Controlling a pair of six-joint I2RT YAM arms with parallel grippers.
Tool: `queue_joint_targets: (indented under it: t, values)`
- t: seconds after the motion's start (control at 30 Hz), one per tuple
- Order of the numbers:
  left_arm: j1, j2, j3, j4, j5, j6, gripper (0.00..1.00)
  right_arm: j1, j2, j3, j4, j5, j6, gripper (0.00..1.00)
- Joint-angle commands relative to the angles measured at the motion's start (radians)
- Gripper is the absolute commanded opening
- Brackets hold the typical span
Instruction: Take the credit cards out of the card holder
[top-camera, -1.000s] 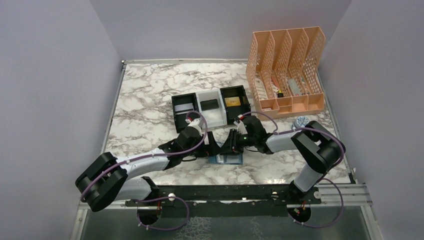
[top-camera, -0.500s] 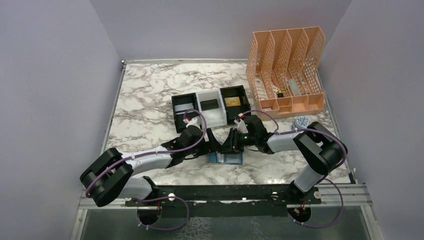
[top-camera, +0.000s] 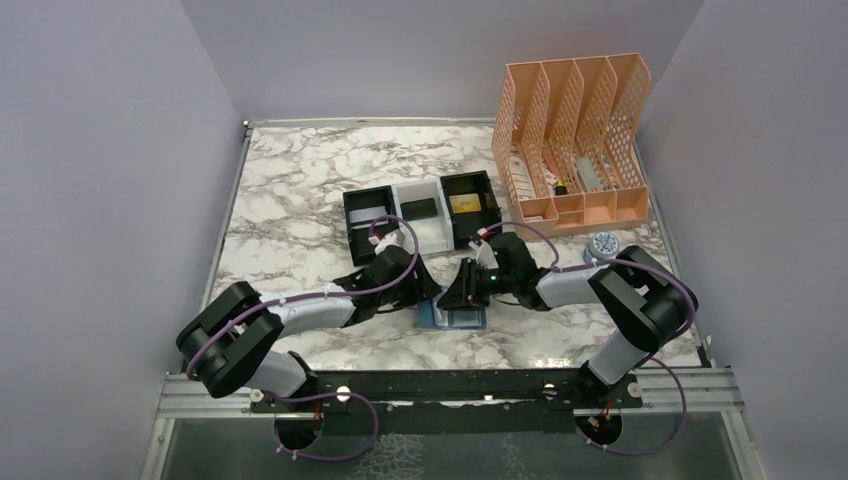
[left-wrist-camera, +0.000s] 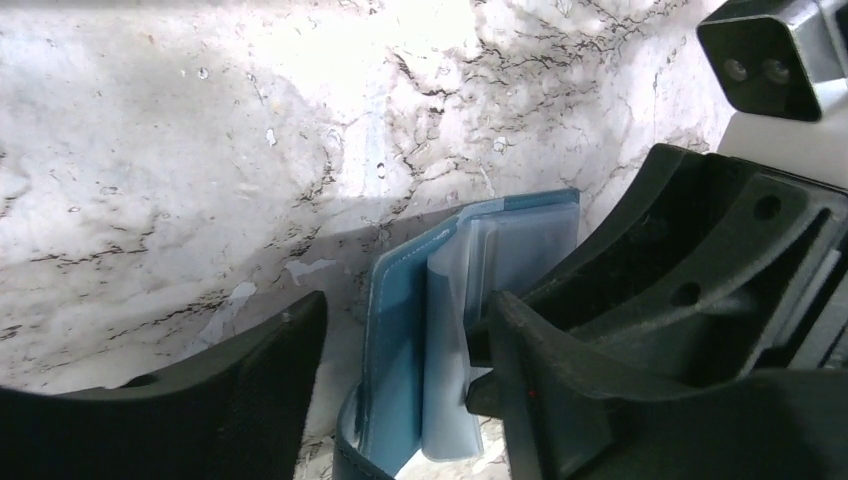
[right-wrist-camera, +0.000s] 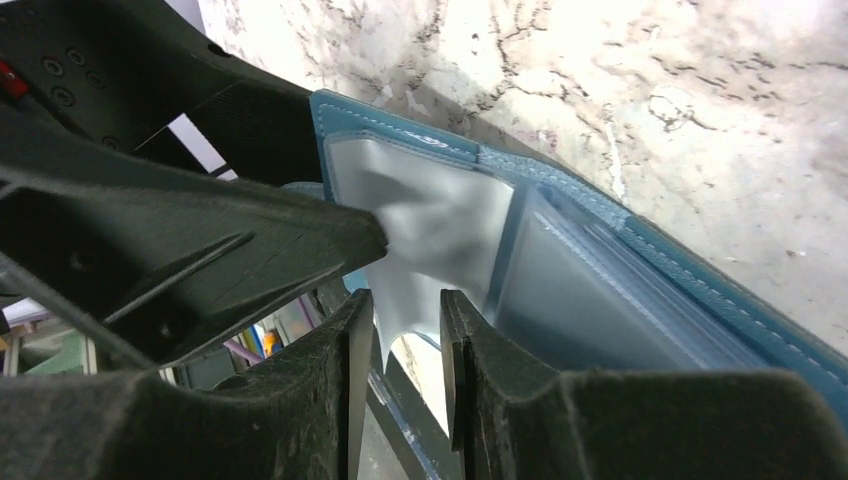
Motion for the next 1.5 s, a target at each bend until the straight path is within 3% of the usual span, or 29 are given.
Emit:
queue_joint_targets:
  t: [0.0, 0.27, 0.5, 0.6, 1.03, 1.47]
  values:
    - [0.003, 0.019, 0.035, -0.068, 0.012, 0.026, 0.57, 0.005, -0.044, -0.005, 0.042, -0.037, -0.036, 0.33]
    - [0.003, -0.043, -0.011, -0.107, -0.013, 0.022, 0.39, 0.005, -0.161, 0.035, -0.128, 0.022, -0.102, 0.42]
    - [0.003, -0.11, -0.037, -0.088, 0.023, 0.083, 0.26, 0.003, -0.279, 0.113, -0.493, 0.33, -0.2, 0.42]
    - [0.004, -0.13, -0.05, -0.071, 0.053, 0.108, 0.2, 0.002, -0.297, 0.135, -0.575, 0.391, -0.222, 0.42]
    - [0.003, -0.125, -0.076, -0.048, 0.086, 0.14, 0.15, 0.002, -0.206, 0.138, -0.537, 0.271, -0.25, 0.41]
    - [0.003, -0.11, -0.068, -0.052, 0.077, 0.136, 0.1, 0.002, -0.204, 0.155, -0.592, 0.294, -0.287, 0.41]
